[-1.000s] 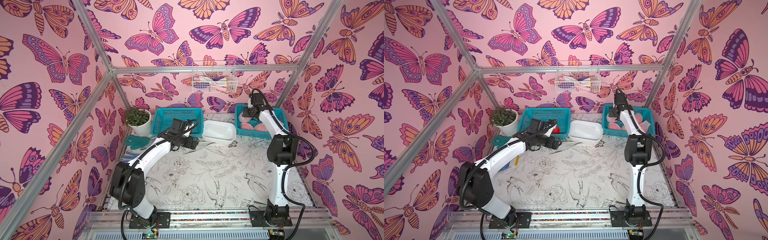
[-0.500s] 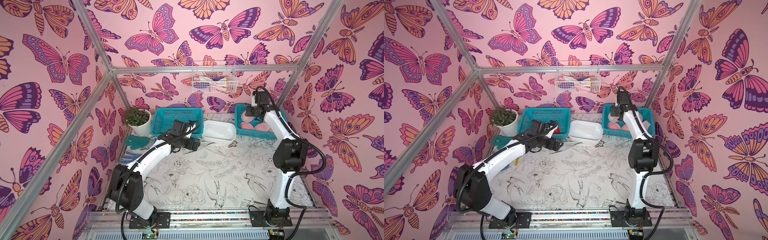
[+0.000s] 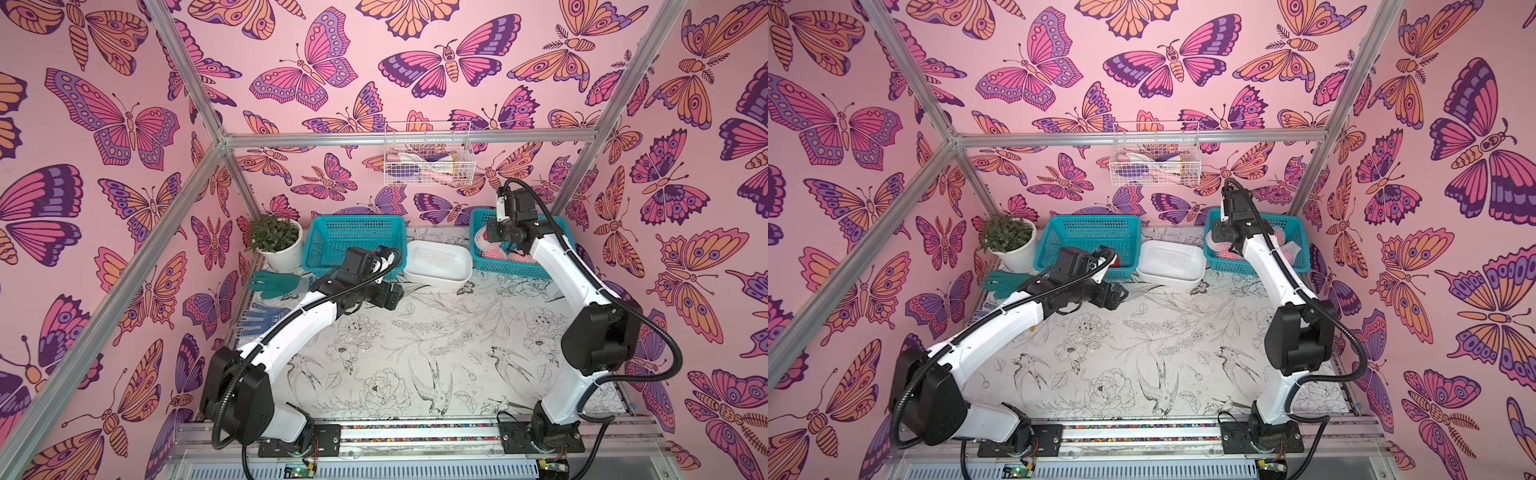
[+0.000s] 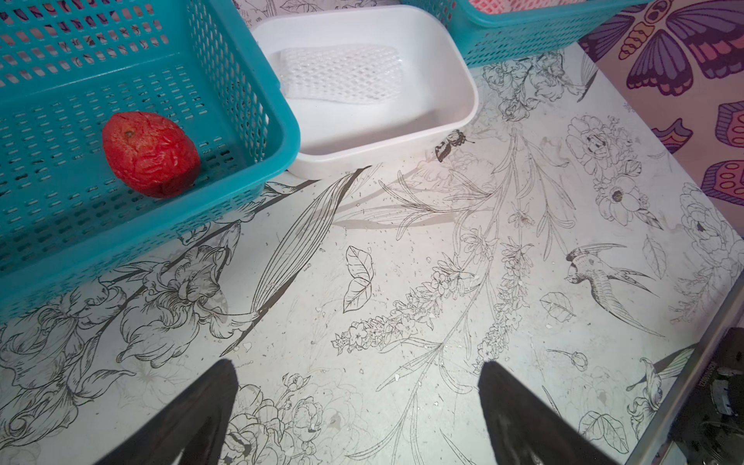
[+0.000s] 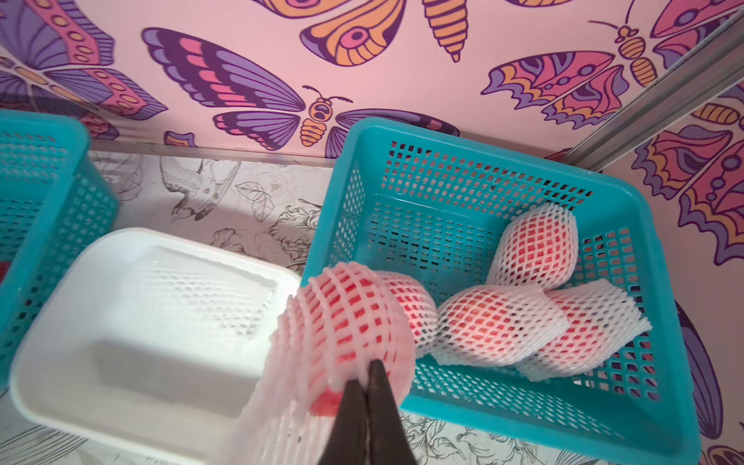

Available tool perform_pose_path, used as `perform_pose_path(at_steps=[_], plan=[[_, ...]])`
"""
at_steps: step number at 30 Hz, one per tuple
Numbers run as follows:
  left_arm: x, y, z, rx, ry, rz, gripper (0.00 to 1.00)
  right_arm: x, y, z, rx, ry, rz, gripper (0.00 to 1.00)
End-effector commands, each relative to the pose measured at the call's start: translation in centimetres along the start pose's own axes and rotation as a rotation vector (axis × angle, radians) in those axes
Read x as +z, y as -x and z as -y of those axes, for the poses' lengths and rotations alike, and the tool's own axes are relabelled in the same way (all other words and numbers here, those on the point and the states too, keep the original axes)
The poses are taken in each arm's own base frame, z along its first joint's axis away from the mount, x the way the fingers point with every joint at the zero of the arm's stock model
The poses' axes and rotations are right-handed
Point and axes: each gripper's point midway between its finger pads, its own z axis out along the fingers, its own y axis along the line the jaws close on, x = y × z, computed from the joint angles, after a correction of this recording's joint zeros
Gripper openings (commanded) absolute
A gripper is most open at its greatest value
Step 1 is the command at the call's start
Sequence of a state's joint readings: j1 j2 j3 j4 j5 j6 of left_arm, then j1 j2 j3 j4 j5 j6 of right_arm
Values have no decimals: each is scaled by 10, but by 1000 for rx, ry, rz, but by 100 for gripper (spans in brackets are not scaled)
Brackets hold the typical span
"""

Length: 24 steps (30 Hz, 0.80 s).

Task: Remove foam nets from apples
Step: Place the apple at the center of the board.

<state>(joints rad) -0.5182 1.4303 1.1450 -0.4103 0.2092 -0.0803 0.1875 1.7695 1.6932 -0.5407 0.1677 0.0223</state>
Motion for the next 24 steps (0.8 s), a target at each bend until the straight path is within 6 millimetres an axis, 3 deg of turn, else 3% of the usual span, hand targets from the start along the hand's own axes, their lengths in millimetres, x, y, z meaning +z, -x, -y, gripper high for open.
perform_pose_path(at_steps=[1, 11, 12, 19, 24], plan=[[-8, -1, 12, 25, -22, 28, 96, -28, -6, -12, -6, 14, 17, 0], [-16, -33, 40, 75, -64, 11, 97, -91, -71, -61, -16, 154, -19, 0], [-26, -30, 44, 82, -70, 41, 96, -96, -81, -68, -17, 177, -33, 0], [-23, -48, 57, 90, -88, 20, 96, -114, -149, -116, -32, 335, -123, 0], [-18, -62, 67, 113, -112, -13, 96, -115, -187, -132, -15, 384, -197, 0]])
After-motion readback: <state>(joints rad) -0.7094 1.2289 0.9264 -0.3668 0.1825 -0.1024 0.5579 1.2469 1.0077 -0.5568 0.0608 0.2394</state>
